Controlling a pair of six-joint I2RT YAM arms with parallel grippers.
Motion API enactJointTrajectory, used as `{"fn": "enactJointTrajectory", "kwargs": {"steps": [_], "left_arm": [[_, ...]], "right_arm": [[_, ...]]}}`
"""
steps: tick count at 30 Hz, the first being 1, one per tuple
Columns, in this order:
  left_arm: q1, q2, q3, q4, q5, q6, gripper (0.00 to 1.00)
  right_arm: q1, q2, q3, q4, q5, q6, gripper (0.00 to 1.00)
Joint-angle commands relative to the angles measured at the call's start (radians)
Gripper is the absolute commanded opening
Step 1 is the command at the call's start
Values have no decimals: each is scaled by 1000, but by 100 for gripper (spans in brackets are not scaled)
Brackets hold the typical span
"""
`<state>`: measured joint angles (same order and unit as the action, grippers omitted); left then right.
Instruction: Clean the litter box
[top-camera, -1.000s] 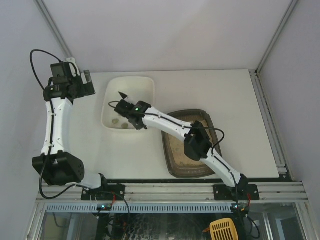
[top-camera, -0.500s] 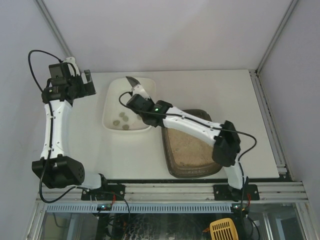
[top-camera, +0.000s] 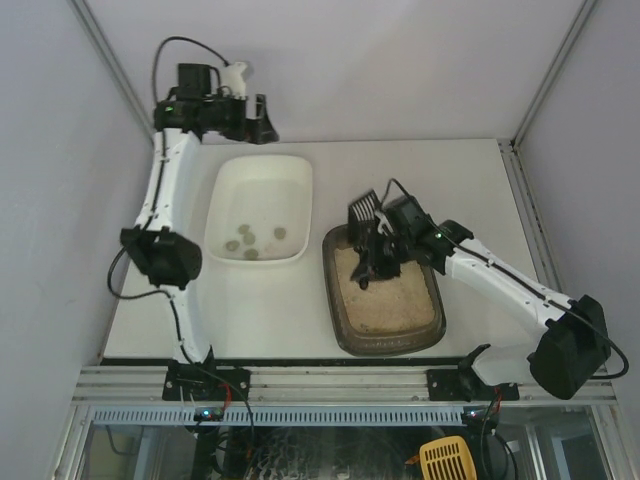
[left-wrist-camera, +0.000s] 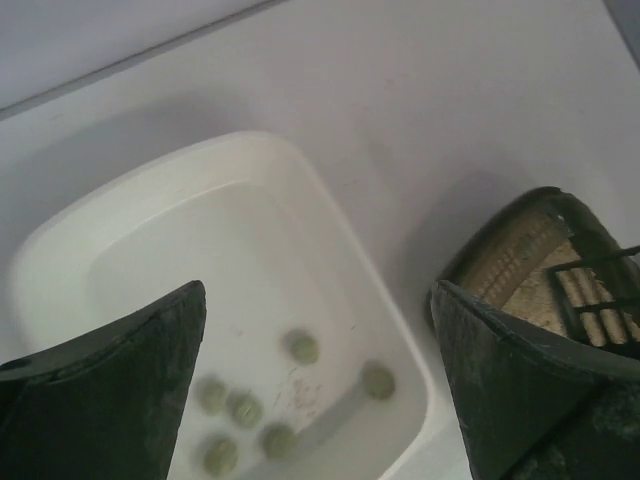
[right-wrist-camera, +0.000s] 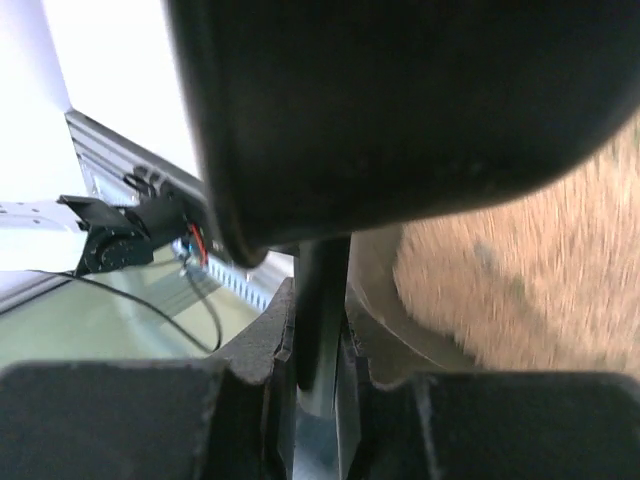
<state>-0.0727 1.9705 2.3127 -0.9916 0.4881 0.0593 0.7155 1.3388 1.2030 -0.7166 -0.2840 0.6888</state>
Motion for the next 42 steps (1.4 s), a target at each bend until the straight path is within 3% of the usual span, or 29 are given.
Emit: {"fn": "enactJointTrajectory", "kwargs": {"steps": [1, 7, 11, 15, 22, 31, 37, 42], "left_arm": [[-165, 188, 197, -3, 179, -45, 98], [-314, 252, -30, 416, 269, -232, 100], [-336, 362, -6, 532, 360, -406, 100], [-342, 398, -93, 681, 429, -554, 100], [-364, 366, -260, 747, 433, -550, 100], [-404, 311, -389, 711, 433, -484, 100], [-405, 300, -422, 718, 431, -482, 100], [-433, 295, -432, 722, 442, -490, 100]], "right_arm": [[-90, -144, -216, 44, -362, 330, 0], [-122, -262, -240, -122, -294, 437, 0], [-116, -253, -248, -110, -333, 510, 0], [-112, -199, -257, -86, -359, 570, 0], [-114, -152, -289, -90, -375, 590, 0], [-170, -90, -441, 175, -490, 663, 0], [-173, -67, -590, 564, -503, 866, 0], [-174, 3, -614, 699, -494, 899, 0]]}}
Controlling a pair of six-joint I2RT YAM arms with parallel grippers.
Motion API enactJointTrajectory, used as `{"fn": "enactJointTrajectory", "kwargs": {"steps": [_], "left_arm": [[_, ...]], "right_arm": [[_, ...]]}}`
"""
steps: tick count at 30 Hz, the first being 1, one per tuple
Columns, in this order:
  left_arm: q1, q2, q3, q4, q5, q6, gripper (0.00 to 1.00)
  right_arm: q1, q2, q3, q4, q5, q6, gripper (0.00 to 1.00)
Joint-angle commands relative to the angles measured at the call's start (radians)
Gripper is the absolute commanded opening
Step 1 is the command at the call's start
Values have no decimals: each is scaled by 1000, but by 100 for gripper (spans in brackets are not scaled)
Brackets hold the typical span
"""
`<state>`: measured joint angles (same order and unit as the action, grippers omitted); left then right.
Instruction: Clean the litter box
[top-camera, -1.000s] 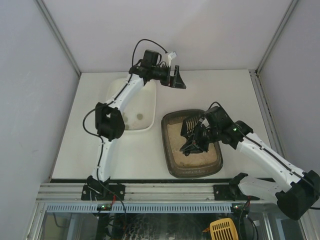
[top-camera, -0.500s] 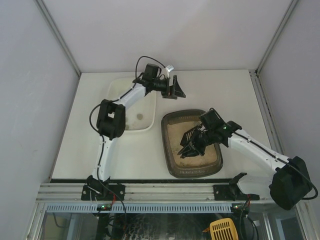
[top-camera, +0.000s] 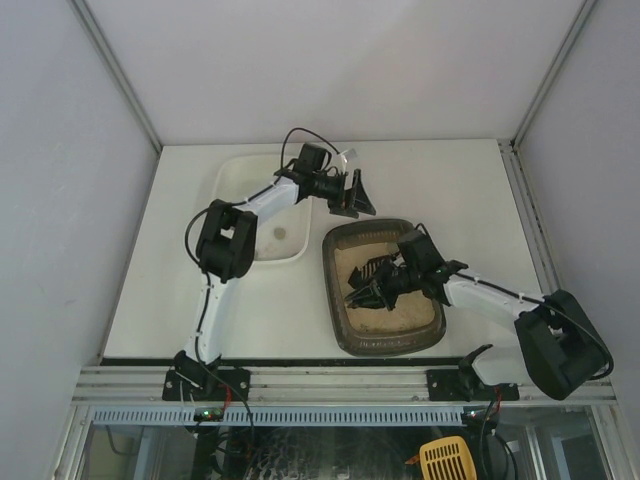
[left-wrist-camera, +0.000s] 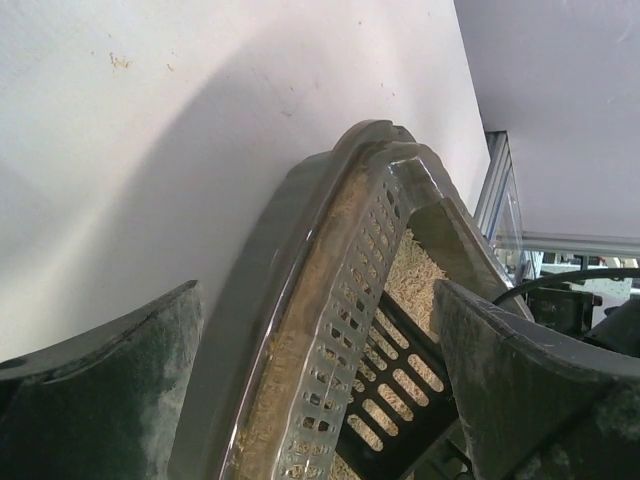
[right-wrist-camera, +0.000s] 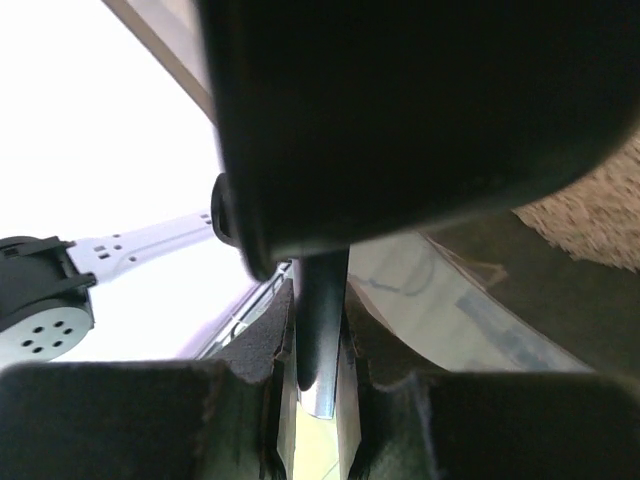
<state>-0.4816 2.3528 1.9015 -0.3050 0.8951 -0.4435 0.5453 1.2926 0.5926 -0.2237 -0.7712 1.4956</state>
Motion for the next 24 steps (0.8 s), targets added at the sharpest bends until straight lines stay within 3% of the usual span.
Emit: {"fn": "enactJointTrajectory", "kwargs": {"steps": [1, 9, 14, 24], "left_arm": [[-27, -90, -24, 35, 40, 10, 100], [-34, -114, -126, 79, 95, -46, 100], [-33, -129, -171, 95, 107, -58, 100], [-34, -132, -195, 154, 117, -116, 100]], "right_arm": [[-2, 64, -3, 225, -1, 95, 0], [13, 197, -28, 449, 14, 197, 0], [15, 194, -75, 487, 92, 230, 0], [70, 341, -255, 1039, 209, 425, 0]]}}
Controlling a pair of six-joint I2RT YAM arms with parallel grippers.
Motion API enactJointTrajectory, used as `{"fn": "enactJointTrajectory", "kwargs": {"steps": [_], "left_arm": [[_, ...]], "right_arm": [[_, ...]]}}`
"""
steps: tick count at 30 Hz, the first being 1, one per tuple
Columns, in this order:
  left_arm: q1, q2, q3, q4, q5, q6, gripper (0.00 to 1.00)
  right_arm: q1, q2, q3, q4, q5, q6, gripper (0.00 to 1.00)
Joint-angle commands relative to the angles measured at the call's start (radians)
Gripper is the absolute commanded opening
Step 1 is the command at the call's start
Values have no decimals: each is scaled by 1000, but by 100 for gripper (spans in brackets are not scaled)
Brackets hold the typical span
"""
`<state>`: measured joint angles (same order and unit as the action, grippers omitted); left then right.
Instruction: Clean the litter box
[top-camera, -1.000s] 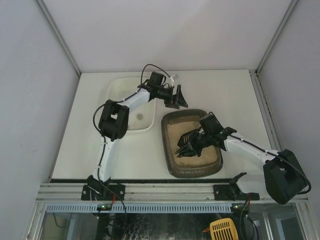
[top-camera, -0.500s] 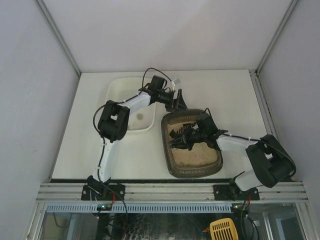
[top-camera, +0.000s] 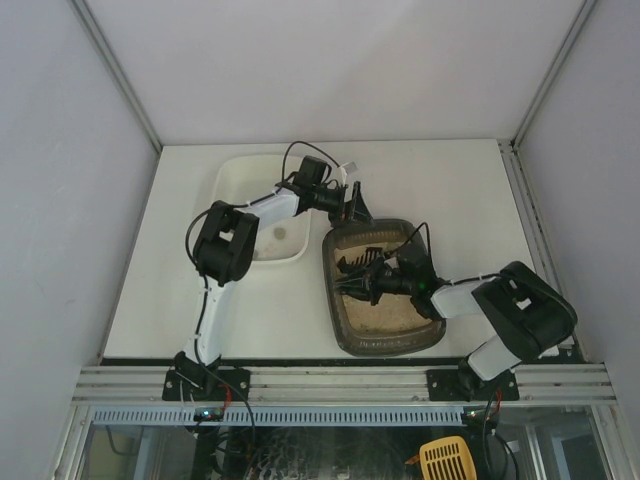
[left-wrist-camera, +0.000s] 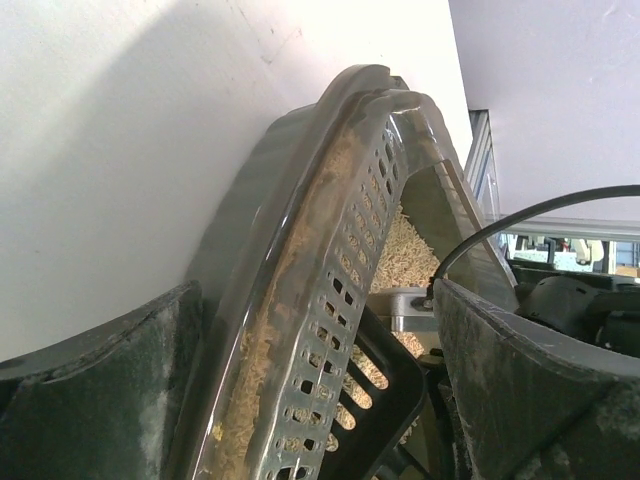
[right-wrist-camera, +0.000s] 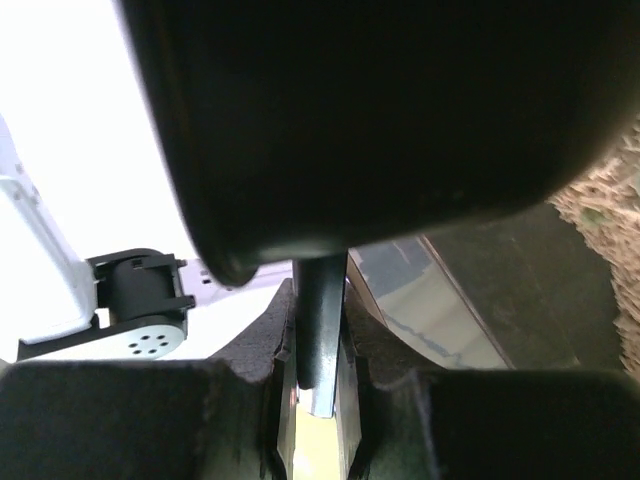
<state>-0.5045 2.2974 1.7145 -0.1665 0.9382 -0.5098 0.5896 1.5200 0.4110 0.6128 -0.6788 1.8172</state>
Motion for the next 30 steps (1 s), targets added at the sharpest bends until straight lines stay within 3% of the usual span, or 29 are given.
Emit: {"fn": "enactJointTrajectory", "kwargs": {"steps": [1, 7, 17, 21, 25, 30], "left_arm": [[-11, -79, -10, 15, 74, -49, 100], [-11, -86, -17, 16, 76, -49, 100], [-11, -94, -37, 16, 86, -43, 100], [-11, -98, -41, 16, 89, -44, 100], [-11, -107, -43, 16, 77, -41, 100], [-11, -120, -50, 16, 70, -39, 100]], "right_arm": [[30, 144, -80, 260, 117, 113, 0], [35, 253, -79, 426, 110, 72, 0], [-62, 202, -51, 186, 71, -260, 0], [-76, 219, -27, 137, 48, -318, 0], [-75, 291, -13, 222, 9, -279, 0], [-61, 476, -7, 553, -23, -135, 0]]}}
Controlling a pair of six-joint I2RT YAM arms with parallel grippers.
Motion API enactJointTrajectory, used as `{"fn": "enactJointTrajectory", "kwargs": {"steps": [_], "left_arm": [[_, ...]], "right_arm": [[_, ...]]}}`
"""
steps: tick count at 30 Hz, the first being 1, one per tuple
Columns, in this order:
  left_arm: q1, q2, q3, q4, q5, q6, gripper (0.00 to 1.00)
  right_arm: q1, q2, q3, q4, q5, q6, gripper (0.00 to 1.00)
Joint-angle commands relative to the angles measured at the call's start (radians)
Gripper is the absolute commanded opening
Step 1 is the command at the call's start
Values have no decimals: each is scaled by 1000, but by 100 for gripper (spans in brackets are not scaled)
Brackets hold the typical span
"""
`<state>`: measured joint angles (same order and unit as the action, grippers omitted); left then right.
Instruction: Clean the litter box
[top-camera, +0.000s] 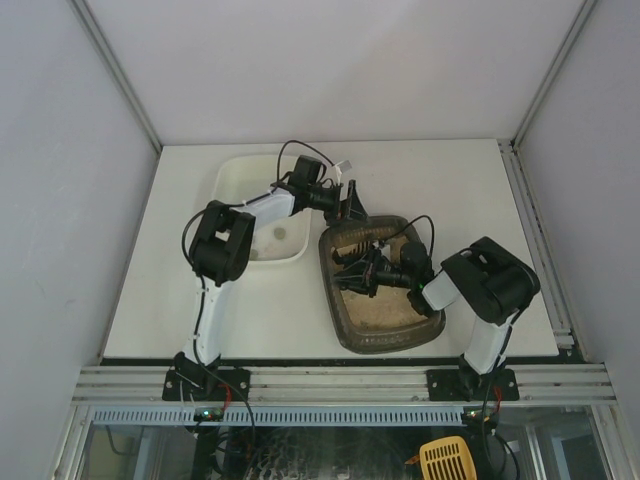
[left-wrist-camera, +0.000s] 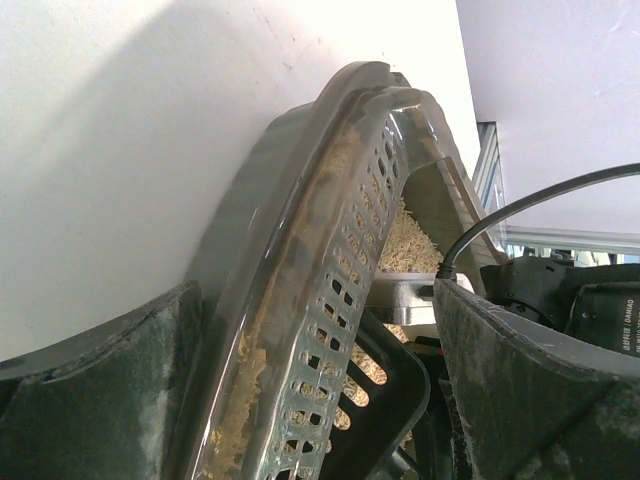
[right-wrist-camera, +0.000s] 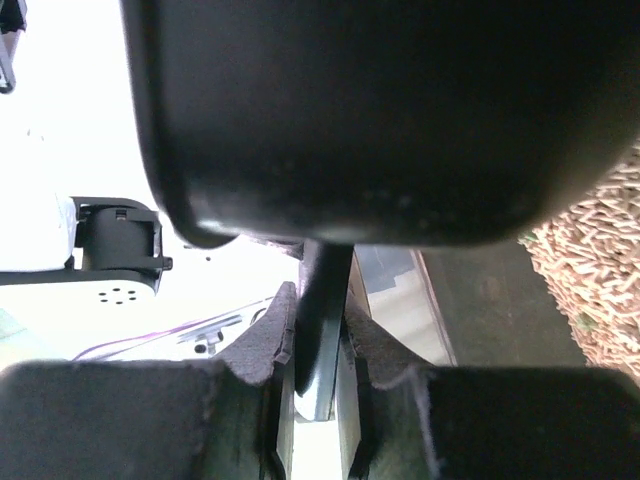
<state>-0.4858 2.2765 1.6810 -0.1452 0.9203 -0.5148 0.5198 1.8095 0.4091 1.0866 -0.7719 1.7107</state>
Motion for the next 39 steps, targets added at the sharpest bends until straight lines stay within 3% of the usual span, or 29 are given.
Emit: {"fn": "enactJointTrajectory", "kwargs": {"steps": [1, 5, 16, 23, 31, 34, 39], "left_arm": [[-31, -99, -18, -5, 88, -34, 100], [-31, -94, -18, -5, 95, -37, 100], [-30, -106, 25, -103, 48, 42, 100], [-28, -82, 49, -162, 66, 70, 100], [-28, -65, 38, -198, 92, 101, 82], [-29, -59, 38, -240, 91, 137, 81], [-29, -55, 31, -284, 97, 181, 70]], "right_arm": [[14, 227, -5, 161, 69, 0, 0], [14, 338, -2, 400, 45, 70, 0], [-12, 164, -133, 368, -81, 83, 0], [-14, -86, -184, -33, -144, -75, 0], [-26, -398, -1, -874, -130, -525, 0], [-37, -419, 10, -971, -160, -548, 0], [-38, -426, 9, -1129, -180, -601, 0]]}}
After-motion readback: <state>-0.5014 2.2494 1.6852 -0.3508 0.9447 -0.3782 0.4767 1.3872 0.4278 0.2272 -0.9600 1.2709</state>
